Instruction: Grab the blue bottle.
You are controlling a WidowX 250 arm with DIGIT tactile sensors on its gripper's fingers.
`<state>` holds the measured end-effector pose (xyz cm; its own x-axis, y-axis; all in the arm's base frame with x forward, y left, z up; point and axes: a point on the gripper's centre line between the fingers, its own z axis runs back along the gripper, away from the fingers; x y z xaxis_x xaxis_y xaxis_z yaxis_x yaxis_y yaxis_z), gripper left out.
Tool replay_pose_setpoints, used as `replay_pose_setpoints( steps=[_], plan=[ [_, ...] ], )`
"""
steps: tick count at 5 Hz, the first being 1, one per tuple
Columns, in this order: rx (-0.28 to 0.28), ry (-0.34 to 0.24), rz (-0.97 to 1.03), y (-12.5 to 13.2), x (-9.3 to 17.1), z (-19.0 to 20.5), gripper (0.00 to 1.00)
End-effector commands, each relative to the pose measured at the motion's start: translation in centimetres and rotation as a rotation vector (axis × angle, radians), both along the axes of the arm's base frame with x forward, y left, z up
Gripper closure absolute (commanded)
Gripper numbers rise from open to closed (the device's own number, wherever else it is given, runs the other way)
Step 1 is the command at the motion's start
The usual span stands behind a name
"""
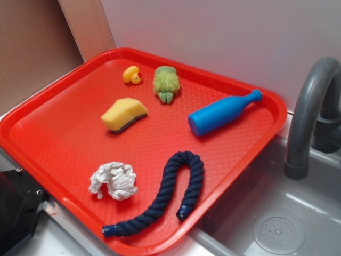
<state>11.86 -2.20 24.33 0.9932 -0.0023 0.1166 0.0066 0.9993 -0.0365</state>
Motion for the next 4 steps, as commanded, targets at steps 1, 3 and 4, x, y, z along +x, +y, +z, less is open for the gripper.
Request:
replay_pose_setpoints(
  steps=[1, 3, 4],
  plan=[
    [0.000, 0.000, 0.000, 0.0, 0.0, 0.0, 0.00],
    [-0.070, -0.070, 0.004, -5.4, 5.3, -2.0, 0.00],
    [-0.058, -0.109, -0.006, -7.3, 7.5, -3.5, 0.00]
  ],
)
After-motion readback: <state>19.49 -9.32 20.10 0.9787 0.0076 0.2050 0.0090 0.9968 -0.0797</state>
